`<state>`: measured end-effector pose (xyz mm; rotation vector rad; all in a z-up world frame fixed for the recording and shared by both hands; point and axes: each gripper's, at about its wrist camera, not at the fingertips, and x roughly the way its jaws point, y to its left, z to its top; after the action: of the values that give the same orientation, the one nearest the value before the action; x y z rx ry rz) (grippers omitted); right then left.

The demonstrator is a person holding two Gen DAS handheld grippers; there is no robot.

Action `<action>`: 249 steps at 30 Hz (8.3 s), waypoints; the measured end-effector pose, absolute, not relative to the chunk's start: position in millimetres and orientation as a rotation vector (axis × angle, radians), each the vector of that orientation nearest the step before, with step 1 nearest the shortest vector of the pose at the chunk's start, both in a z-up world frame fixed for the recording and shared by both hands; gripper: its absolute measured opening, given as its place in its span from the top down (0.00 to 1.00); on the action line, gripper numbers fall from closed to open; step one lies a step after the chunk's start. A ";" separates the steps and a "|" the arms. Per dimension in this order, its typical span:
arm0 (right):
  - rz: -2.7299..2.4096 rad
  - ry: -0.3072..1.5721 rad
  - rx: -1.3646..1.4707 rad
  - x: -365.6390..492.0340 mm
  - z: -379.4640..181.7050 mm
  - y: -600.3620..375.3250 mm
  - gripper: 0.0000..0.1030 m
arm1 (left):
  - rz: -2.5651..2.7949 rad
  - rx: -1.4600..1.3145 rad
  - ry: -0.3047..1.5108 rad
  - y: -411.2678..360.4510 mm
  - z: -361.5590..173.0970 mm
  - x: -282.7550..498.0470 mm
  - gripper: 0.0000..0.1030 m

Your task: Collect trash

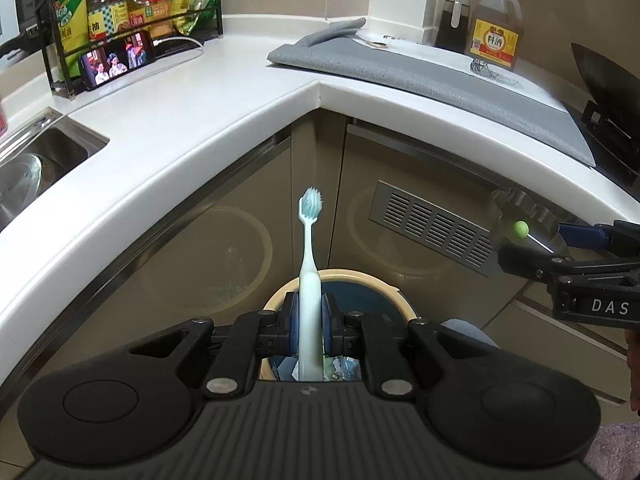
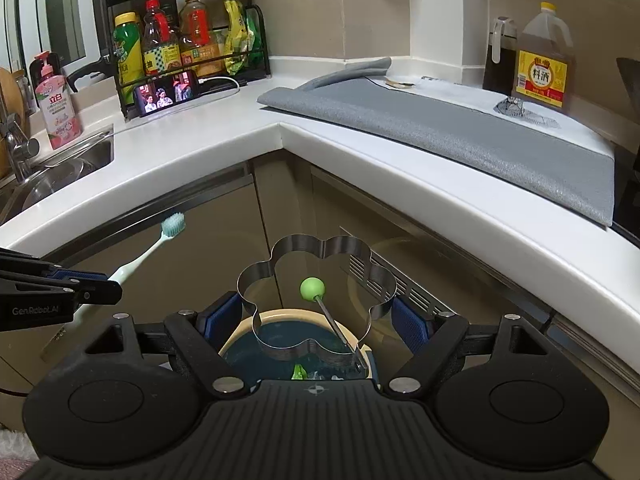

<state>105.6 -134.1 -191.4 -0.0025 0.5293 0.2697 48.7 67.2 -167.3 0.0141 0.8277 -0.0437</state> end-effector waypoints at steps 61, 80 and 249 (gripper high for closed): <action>0.280 0.772 -0.125 191.7 -281.4 -90.4 0.19 | -0.079 0.035 1.070 52.3 -269.0 127.6 0.88; 0.263 0.914 -0.186 234.9 -335.2 -68.3 0.19 | -0.054 0.038 1.231 47.2 -337.6 173.9 0.88; 0.212 0.850 -0.238 183.3 -296.0 -72.9 0.00 | 0.075 0.132 1.261 56.1 -313.4 140.6 0.01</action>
<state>183.3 -72.9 -296.0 -0.2378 0.8504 0.2122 140.6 56.1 -313.4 0.1322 1.2613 0.0747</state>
